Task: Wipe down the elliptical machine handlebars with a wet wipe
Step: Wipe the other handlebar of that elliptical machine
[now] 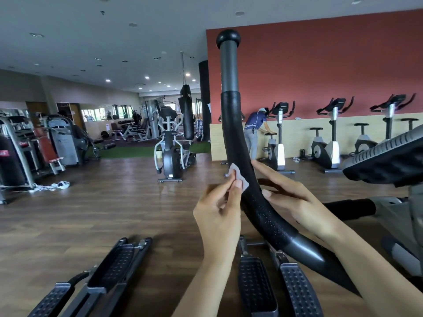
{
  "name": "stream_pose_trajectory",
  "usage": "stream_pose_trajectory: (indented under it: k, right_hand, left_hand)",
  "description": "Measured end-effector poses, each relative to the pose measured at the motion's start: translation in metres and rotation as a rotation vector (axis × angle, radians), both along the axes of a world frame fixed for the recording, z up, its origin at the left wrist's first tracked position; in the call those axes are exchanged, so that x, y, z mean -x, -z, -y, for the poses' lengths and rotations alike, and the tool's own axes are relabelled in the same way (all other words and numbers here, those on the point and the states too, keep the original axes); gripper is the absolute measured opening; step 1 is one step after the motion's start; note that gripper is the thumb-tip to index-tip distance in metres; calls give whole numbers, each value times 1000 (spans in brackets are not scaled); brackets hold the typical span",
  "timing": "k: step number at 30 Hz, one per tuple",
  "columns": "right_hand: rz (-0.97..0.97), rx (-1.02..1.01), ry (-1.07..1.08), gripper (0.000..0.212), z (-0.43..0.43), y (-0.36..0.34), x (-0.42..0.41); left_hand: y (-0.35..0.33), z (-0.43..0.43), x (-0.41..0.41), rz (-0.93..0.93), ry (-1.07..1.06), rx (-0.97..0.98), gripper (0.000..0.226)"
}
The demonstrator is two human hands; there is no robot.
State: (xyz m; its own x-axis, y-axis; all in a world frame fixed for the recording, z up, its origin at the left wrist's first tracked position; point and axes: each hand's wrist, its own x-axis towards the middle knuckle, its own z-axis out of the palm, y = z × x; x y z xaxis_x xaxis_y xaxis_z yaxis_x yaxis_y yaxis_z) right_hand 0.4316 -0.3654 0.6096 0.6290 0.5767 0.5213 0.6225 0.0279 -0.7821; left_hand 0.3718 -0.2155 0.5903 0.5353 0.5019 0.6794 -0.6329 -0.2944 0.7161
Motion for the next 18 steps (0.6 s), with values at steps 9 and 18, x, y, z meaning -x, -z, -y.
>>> stream_pose_trajectory:
  k: [9, 18]
  right_hand:
    - [-48, -1, -31, 55, 14, 5, 28]
    - [-35, 29, -21, 48, 27, 13, 37]
  left_hand:
    - [0, 1, -3, 34, 10, 23, 23]
    - [57, 52, 39, 174, 38, 225, 29]
